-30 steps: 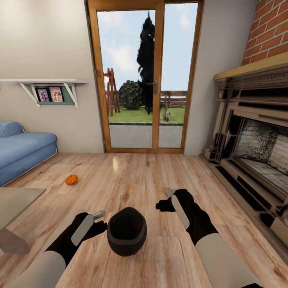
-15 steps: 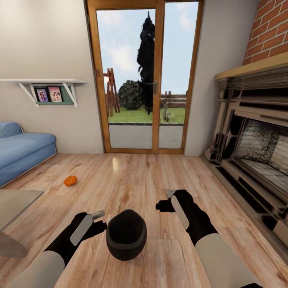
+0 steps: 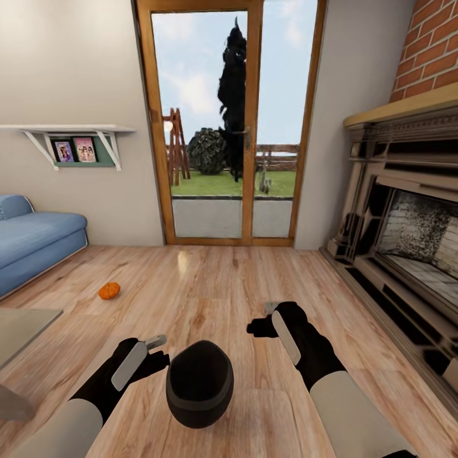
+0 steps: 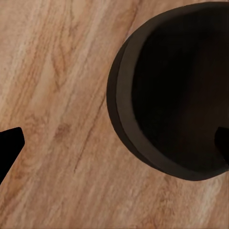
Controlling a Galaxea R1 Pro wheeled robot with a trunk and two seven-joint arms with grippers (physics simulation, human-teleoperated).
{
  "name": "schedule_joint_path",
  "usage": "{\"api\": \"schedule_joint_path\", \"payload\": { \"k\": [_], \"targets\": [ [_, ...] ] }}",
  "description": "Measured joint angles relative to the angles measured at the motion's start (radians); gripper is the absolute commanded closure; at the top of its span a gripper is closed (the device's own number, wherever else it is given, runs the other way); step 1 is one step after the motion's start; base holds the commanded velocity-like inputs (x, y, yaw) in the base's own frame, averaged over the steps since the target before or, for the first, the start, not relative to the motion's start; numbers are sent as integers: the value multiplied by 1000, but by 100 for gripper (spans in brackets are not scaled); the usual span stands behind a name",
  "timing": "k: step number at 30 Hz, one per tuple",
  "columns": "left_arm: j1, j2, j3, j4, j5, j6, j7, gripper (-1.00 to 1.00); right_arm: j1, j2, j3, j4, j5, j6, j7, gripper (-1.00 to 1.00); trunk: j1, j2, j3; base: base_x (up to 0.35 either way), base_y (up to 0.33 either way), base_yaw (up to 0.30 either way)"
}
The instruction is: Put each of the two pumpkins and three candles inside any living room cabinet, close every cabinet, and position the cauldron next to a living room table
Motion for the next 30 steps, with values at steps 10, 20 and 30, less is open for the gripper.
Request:
{"api": "schedule_joint_path", "payload": {
  "k": [10,20,30],
  "targets": [
    [0,2,1,0,11,9,-10,-100,0,-1,0,0,-22,0,0,-100,0,0,0,7,0,0],
    [0,43,2,9,2,56,-197,-100,0,-1,0,0,-22,1,-1,-100,0,0,0,0,0,0],
    [0,50,3,11,1,71,-211,-100,0,-1,1,3,-23,1,-2,-100,0,0,0,1,0,0]
  ]
}}
